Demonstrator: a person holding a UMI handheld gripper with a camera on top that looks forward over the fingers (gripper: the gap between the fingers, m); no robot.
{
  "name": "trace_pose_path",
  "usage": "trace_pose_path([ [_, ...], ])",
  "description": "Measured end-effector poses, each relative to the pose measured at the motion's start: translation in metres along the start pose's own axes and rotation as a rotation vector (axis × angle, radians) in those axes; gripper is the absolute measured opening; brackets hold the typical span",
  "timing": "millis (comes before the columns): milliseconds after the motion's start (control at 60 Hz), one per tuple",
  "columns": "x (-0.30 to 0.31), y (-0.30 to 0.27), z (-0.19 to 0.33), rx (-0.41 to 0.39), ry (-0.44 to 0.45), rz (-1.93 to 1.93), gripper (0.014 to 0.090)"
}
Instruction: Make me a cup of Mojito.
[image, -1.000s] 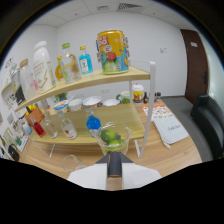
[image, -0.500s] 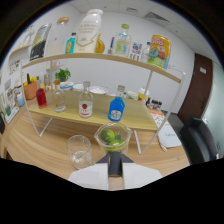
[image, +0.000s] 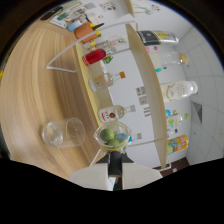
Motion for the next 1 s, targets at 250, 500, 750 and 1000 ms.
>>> trace_pose_path([
  [250, 0.009, -0.011, 0.006, 0.071, 0.045, -0.389, 0.0158],
  [500, 0.013, -0.018, 0.004, 0.111, 0.045, -0.514, 0.0159],
  [750, 0.031, -0.015, -0.017, 0.125, -0.012, -0.133, 0.016],
  [1000, 0.058, 0.022, -0.036, 0.131, -0.143, 0.612, 0.0161],
])
